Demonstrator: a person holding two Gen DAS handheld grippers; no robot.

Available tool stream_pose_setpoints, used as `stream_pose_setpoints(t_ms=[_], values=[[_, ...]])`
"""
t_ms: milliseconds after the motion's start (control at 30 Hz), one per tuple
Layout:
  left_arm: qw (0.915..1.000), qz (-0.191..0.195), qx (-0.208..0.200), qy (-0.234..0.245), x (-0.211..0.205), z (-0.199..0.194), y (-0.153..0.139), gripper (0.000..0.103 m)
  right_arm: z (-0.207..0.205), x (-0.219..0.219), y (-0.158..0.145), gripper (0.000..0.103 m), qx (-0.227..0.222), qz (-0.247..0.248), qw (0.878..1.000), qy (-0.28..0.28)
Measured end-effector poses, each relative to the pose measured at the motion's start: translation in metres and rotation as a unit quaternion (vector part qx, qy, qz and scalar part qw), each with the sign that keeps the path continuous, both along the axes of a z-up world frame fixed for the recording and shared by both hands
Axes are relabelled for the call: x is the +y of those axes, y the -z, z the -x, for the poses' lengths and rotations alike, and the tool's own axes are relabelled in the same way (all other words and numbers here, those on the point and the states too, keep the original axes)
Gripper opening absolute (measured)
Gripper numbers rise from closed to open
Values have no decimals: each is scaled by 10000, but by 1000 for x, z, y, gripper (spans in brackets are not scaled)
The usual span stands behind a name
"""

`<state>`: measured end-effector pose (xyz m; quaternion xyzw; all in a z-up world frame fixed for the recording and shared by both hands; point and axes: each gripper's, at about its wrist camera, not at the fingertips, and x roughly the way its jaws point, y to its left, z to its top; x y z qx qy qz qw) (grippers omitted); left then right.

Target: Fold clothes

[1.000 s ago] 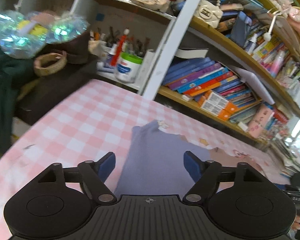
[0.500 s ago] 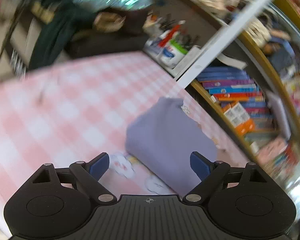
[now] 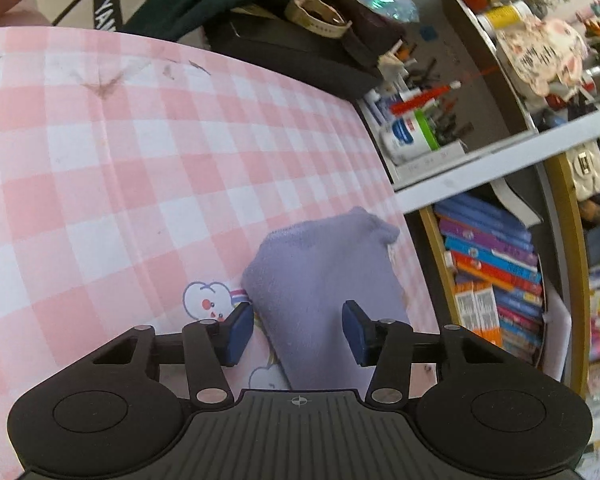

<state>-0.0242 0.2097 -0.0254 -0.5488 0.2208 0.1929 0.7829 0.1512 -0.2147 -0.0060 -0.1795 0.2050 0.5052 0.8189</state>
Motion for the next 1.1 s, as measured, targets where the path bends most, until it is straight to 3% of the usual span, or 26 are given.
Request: stream_pose_setpoints(t_ms=[200,400,467,533,667,800,1100], values=[[9995,-109,-33,-290,-4,-5,1,47,3,-6,7,67,-15,-31,10000,-38],[9989,-230,166,-379,-6,-8,1,16,5,-7,7,67,-10,-31,10000,-13],[9956,-928,-40,-93,-25,-11,-20,12,6,-6,8,67,-9,-36,10000,-8],[9837,-1696,-449,401,-48,-15,-45,14,7,-7,8,68,1,-39,10000,-6],[9735,-2143,-240,763,-58,-25,-48,20,7,-8,7,68,34,-48,10000,-7],[9925,-1169,-44,351,-32,-27,-15,27,6,-8,7,68,62,-55,10000,-7],[9956,-908,-199,121,-29,-33,7,54,3,-8,7,68,133,-74,9999,-17]])
